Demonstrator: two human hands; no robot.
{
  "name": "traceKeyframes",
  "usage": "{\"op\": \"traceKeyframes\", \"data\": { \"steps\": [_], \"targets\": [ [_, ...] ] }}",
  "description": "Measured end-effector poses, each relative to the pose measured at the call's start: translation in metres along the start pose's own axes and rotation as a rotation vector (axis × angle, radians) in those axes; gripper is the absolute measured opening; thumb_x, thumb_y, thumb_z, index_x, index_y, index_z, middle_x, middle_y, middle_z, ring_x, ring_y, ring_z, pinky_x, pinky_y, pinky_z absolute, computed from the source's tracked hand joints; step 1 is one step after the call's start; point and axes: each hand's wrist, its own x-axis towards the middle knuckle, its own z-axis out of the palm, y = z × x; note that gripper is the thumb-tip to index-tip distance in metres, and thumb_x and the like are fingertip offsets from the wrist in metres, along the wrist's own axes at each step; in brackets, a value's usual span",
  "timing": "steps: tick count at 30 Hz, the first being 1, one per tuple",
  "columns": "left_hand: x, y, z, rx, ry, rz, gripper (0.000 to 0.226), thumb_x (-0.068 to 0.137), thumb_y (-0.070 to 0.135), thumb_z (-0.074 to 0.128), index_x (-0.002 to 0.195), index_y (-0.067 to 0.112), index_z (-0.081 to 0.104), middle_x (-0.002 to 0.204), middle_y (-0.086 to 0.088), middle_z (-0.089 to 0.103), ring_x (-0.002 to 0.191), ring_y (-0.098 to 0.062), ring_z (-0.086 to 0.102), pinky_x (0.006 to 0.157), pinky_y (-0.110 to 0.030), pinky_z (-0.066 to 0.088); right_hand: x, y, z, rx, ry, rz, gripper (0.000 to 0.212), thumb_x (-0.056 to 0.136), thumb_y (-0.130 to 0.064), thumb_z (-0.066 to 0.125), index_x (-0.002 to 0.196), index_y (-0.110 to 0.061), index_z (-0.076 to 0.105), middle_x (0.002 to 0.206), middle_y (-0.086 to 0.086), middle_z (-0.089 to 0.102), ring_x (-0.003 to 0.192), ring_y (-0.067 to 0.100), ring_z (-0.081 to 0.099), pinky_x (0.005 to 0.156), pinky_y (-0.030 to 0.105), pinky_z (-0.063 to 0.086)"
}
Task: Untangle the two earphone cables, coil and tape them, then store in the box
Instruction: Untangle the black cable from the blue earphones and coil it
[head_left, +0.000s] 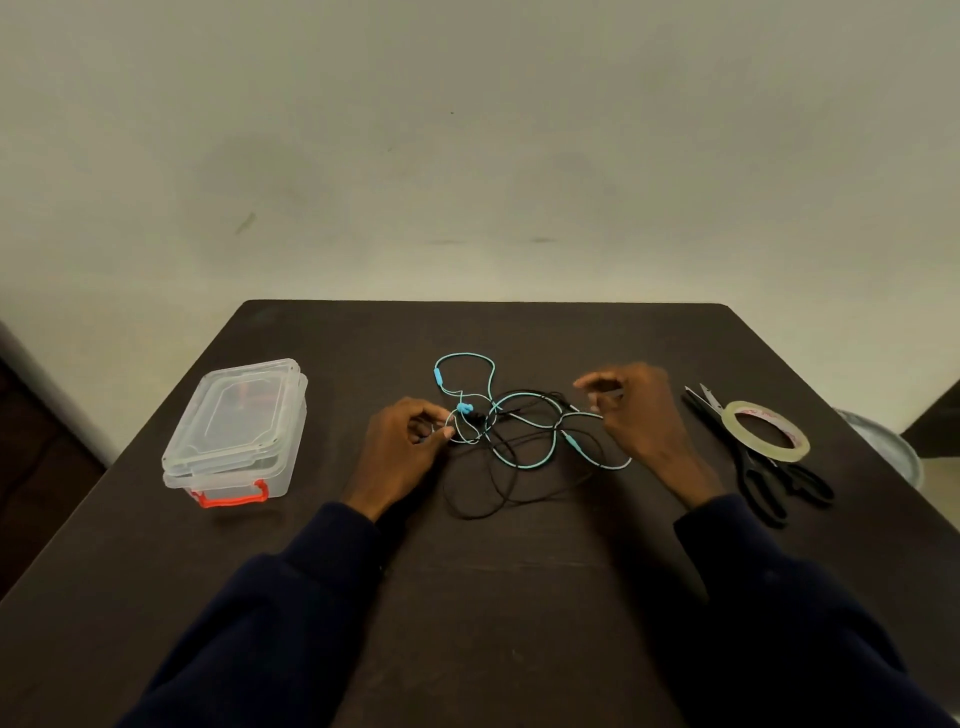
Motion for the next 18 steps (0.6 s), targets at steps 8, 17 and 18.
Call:
{"op": "traceKeyframes", "data": {
  "steps": [8, 17, 18],
  "targets": [
    [0.002, -0.001, -0.006, 0.0, 0.089, -0.046, 0.025, 0.085, 0.011, 0.078, 0.107, 0.02, 0.071, 0.108, 0.005, 0.069, 0.086, -0.006, 0.067, 0.073, -0.018, 0.054, 0.007, 0.014, 0.009, -0.107, -0.05, 0.224, 0.01, 0.081, -0.001, 0.074, 0.079, -0.01, 0.077, 0.075, 0.004, 0.074, 0.06, 0.003, 0.062, 0.056, 0.007, 0.043],
    [-0.006, 0.016, -0.004, -0.044, 0.024, 0.139, 0.015, 0.086, 0.025, 0.077, 0.101, 0.024, 0.075, 0.1, 0.008, 0.069, 0.087, -0.01, 0.065, 0.075, -0.024, 0.055, -0.005, 0.015, 0.011, -0.208, -0.154, 0.244, 0.026, 0.077, 0.002, 0.069, 0.061, -0.019, 0.07, 0.054, -0.013, 0.064, 0.052, -0.005, 0.059, 0.052, 0.012, 0.045],
    [-0.008, 0.018, -0.002, 0.016, -0.039, 0.194, 0.018, 0.085, 0.03, 0.078, 0.102, 0.028, 0.075, 0.105, 0.011, 0.067, 0.095, -0.008, 0.063, 0.079, -0.019, 0.05, -0.006, 0.015, 0.009, -0.217, -0.176, 0.249, 0.028, 0.077, 0.002, 0.067, 0.059, -0.019, 0.07, 0.054, -0.013, 0.064, 0.052, -0.005, 0.06, 0.051, 0.012, 0.044]
  ]
}}
